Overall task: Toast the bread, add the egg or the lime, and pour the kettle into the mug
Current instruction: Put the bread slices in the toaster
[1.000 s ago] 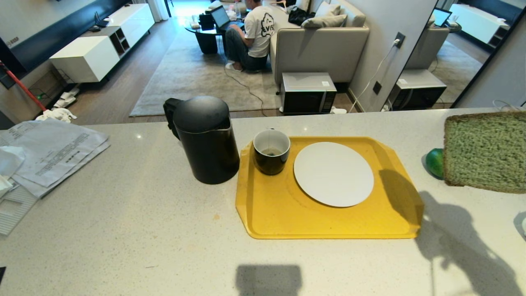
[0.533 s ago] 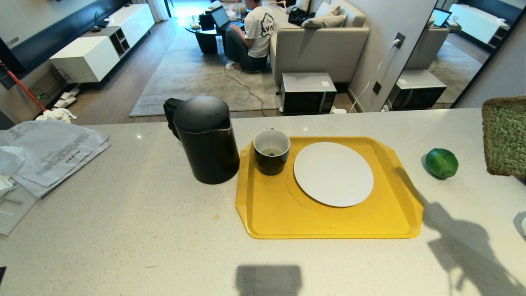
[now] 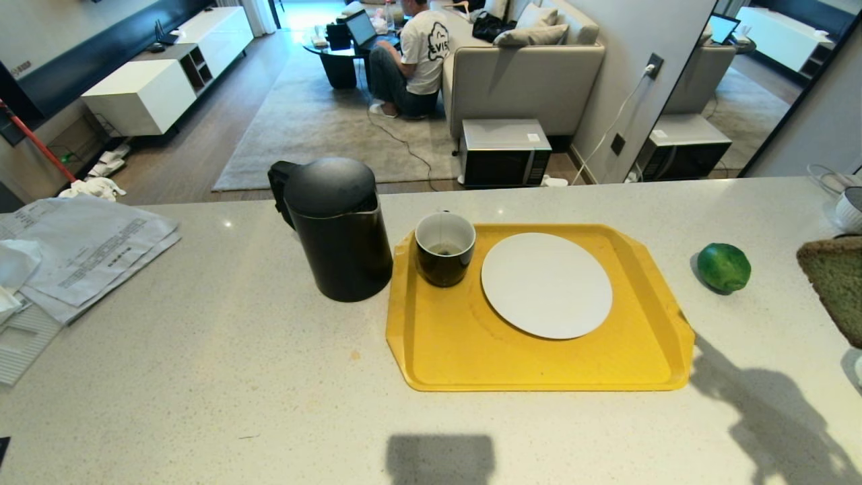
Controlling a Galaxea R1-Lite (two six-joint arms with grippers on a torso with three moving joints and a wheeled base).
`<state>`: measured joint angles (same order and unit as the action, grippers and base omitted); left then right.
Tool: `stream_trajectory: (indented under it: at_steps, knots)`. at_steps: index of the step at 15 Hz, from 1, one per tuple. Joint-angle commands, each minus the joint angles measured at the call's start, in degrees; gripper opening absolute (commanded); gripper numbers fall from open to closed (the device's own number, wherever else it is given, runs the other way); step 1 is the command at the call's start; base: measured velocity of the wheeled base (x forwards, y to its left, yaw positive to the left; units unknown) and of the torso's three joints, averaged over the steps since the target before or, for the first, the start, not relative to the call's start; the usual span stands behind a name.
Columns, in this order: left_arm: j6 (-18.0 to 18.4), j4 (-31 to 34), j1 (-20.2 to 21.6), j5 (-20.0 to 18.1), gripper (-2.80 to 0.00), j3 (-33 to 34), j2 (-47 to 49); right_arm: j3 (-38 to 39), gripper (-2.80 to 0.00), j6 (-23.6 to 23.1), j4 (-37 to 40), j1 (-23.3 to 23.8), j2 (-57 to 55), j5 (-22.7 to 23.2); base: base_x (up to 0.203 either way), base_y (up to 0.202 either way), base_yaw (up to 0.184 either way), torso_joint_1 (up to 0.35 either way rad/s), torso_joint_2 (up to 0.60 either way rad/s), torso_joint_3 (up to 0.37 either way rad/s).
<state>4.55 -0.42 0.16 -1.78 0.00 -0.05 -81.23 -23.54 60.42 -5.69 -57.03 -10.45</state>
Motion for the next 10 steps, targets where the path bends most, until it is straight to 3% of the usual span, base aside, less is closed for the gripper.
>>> stream_trajectory:
  at_steps: [1, 4, 10]
  knots:
    - [0.0, 0.0, 0.0, 0.0, -2.8, 0.0, 0.0, 0.7, -2.8, -0.2, 0.4, 0.0, -0.3, -0.2, 0.0, 0.0, 0.0, 0.0, 0.0, 0.0]
    - [0.0, 0.0, 0.0, 0.0, -2.8, 0.0, 0.0, 3.8, -2.8, 0.2, -0.7, -0.1, 1.6, 0.4, 0.0, 0.0, 0.0, 0.0, 0.0, 0.0]
    - [0.0, 0.0, 0.0, 0.0, -2.8, 0.0, 0.0, 14.8, -2.8, 2.3, -14.0, 0.0, 5.3, 2.1, 0.0, 0.0, 0.0, 0.0, 0.0, 0.0]
